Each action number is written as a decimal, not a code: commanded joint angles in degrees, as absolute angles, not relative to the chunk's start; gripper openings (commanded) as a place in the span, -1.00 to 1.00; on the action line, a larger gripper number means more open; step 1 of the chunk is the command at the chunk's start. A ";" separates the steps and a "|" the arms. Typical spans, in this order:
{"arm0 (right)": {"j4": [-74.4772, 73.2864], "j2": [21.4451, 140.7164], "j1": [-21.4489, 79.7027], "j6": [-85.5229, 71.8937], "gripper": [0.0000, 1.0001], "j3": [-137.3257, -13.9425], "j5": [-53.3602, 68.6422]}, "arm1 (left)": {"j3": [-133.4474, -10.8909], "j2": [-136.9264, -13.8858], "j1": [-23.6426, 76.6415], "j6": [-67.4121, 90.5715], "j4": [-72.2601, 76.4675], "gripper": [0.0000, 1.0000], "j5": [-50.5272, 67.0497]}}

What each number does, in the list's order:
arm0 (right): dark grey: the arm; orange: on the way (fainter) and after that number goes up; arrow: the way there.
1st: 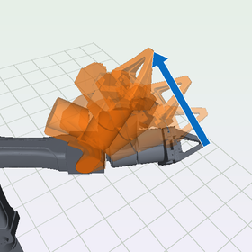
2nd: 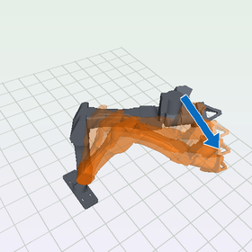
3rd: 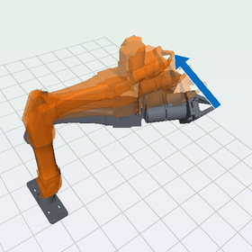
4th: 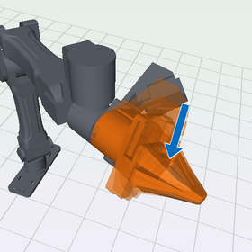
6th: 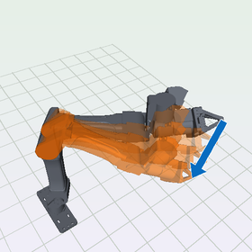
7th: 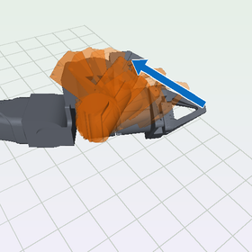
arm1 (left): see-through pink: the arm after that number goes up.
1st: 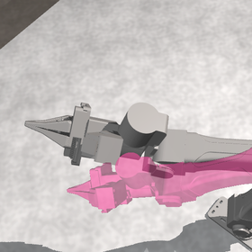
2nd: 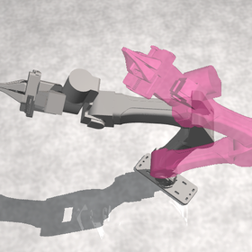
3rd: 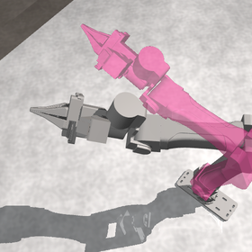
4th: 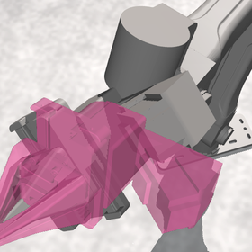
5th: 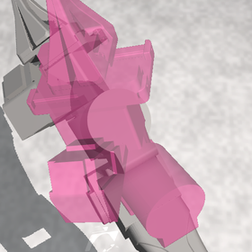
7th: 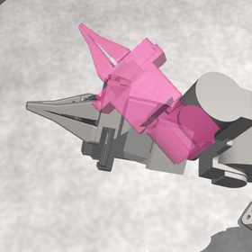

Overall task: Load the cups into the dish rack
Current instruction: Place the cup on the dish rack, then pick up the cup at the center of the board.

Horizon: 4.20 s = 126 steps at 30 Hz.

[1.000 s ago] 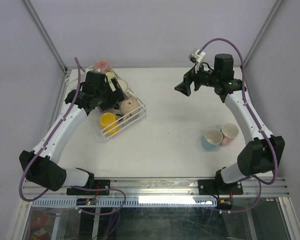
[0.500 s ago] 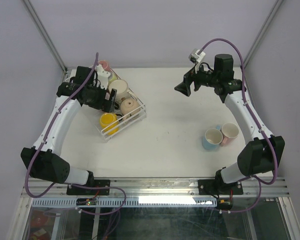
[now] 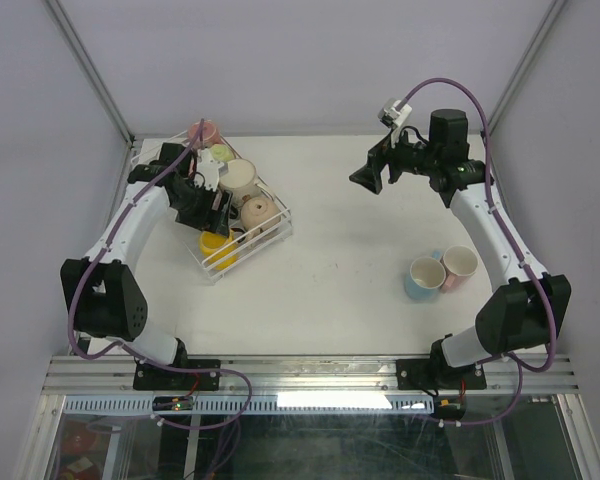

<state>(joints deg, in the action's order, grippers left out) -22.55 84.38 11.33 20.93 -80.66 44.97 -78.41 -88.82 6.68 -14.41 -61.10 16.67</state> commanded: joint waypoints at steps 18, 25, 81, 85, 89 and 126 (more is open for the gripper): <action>-19.93 83.48 11.03 20.79 0.79 -82.00 44.83 | -73.62 -88.77 5.68 -6.69 -55.11 0.36 17.01; -20.05 83.73 10.99 21.01 0.79 -82.26 44.65 | -72.29 -86.64 5.70 0.82 -53.44 0.22 13.16; -45.85 76.27 3.95 43.53 0.86 -79.93 52.96 | -61.59 -56.00 8.43 26.53 -7.95 0.98 1.84; -64.26 77.92 1.88 54.85 0.73 -83.93 47.80 | -59.57 -55.72 8.39 30.12 -1.33 0.98 5.20; -73.94 78.36 1.56 61.19 0.59 -84.45 40.71 | -58.03 -56.42 8.38 33.01 4.66 0.98 7.40; -64.45 79.55 1.89 104.53 0.10 -60.88 26.65 | -50.73 -51.59 8.35 36.77 8.10 0.98 9.52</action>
<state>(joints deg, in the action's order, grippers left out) -65.76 79.13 1.06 102.21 -61.76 24.53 -50.35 -52.60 8.23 36.88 6.00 9.52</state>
